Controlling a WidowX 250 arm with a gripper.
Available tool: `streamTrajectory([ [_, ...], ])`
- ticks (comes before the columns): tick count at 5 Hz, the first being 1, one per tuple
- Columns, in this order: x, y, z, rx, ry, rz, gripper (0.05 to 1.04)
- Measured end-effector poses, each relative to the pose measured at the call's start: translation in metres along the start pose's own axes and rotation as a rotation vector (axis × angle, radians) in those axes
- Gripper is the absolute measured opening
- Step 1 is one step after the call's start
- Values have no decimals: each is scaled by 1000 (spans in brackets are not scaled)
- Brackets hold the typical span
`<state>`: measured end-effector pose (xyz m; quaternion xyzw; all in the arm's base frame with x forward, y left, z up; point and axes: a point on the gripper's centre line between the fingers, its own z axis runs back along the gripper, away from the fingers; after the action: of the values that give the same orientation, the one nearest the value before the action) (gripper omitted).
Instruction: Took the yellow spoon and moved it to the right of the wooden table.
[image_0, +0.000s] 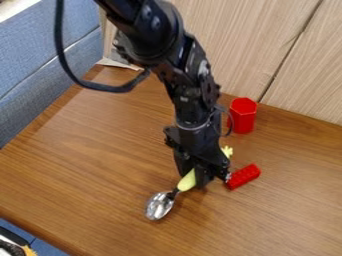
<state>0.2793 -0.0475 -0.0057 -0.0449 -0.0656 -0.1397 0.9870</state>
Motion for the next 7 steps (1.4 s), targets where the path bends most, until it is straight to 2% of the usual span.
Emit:
streamTrajectory([
  [1,2,3,-7,11,16,8,381],
  [2,4,4,-7,15,15,12,428],
  [3,5,5,-7,20,13,19,731],
  [4,4,6,-7,28,20,14,982],
  [5,7,8,3,42,-1,6,1003],
  [7,18,5,54,48,-142,-19,1000],
])
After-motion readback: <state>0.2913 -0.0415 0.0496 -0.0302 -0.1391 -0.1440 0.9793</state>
